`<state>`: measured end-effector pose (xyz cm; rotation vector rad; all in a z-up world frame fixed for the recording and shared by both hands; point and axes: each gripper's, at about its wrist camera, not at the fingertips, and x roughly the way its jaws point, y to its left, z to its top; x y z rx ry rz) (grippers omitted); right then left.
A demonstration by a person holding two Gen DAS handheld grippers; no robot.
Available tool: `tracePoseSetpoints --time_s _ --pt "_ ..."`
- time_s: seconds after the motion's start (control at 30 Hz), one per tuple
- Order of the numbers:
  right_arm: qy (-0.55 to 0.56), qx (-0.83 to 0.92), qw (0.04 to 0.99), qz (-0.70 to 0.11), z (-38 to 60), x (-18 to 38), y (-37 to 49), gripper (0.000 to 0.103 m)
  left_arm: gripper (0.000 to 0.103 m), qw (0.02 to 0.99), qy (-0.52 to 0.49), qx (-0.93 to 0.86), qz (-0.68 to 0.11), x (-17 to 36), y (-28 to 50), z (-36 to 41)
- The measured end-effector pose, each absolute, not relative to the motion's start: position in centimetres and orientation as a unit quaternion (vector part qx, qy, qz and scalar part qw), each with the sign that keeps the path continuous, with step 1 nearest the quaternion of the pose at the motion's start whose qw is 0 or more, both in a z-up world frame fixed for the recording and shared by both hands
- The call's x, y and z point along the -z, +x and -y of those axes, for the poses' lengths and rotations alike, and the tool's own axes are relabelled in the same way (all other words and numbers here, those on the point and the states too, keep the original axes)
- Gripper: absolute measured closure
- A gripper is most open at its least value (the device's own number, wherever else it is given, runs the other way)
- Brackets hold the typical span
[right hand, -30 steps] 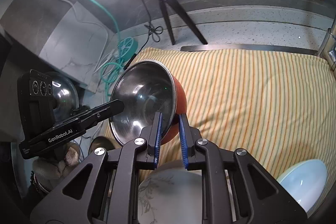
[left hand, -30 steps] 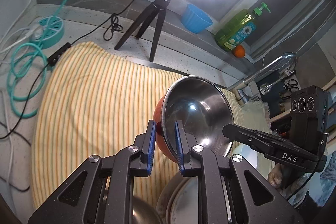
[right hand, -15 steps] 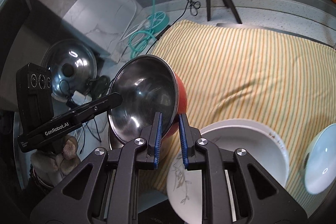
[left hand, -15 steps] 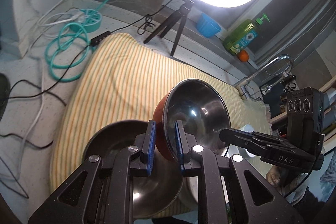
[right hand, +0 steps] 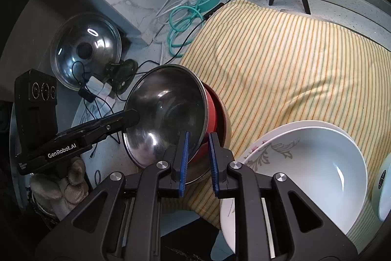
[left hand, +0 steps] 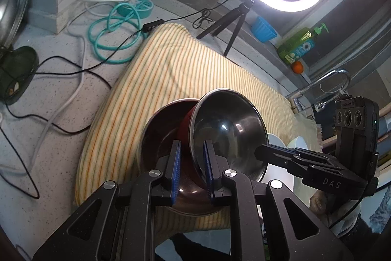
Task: Organize plates and bowls
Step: 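Carry the red-sided bowl and lower it into the large steel bowl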
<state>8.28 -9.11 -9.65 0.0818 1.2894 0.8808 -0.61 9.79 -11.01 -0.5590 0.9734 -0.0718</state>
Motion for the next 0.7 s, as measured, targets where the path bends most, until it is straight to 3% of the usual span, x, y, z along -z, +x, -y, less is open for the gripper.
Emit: tracePoseSetpoints --time_s 0.7 --pt "-0.018 -0.386 0.703 -0.597 6.7 12.2 8.0 0.084 0.087 0.836 -0.245 0.017 -0.492 13.5 -0.9 -9.7"
